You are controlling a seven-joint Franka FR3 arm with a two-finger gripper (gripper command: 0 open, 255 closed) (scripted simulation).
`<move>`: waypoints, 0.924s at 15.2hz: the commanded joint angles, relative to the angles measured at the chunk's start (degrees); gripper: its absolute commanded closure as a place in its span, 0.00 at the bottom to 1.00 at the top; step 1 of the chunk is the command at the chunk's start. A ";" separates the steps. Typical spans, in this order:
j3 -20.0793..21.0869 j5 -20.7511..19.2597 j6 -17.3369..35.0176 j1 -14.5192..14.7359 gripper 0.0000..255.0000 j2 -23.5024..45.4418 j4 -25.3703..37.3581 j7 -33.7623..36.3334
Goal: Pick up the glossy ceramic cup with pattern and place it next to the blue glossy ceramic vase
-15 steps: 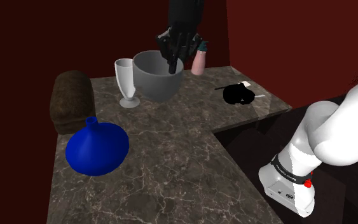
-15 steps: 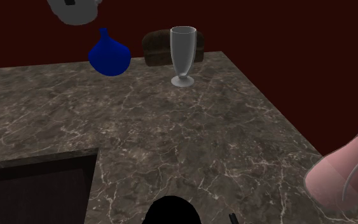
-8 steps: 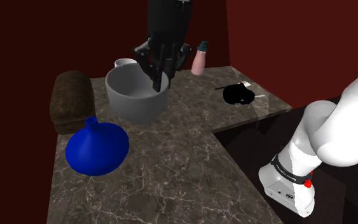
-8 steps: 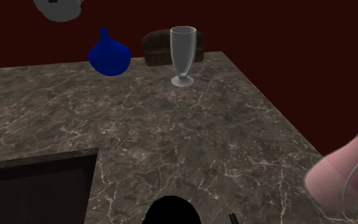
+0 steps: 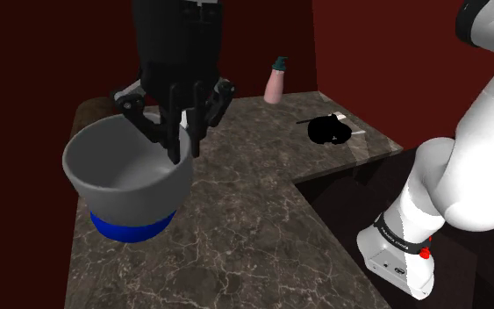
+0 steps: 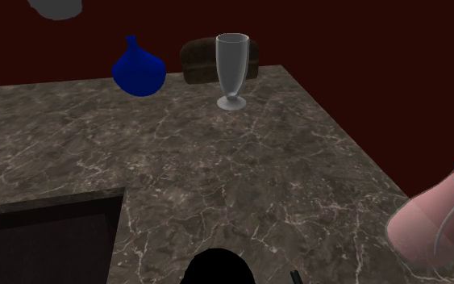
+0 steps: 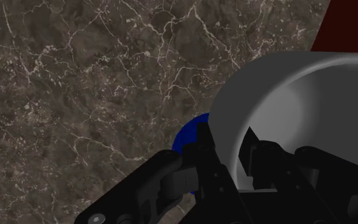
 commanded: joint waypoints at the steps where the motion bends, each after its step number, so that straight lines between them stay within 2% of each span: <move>1: 1.31 -2.23 -0.84 2.11 1.00 3.62 3.95 3.43; 5: 3.08 -7.60 -3.88 8.15 1.00 12.13 13.98 9.87; 6: 3.38 -9.69 -5.40 10.81 1.00 15.50 18.33 11.90; 14: 3.11 -8.33 1.93 8.99 1.00 13.27 9.03 11.58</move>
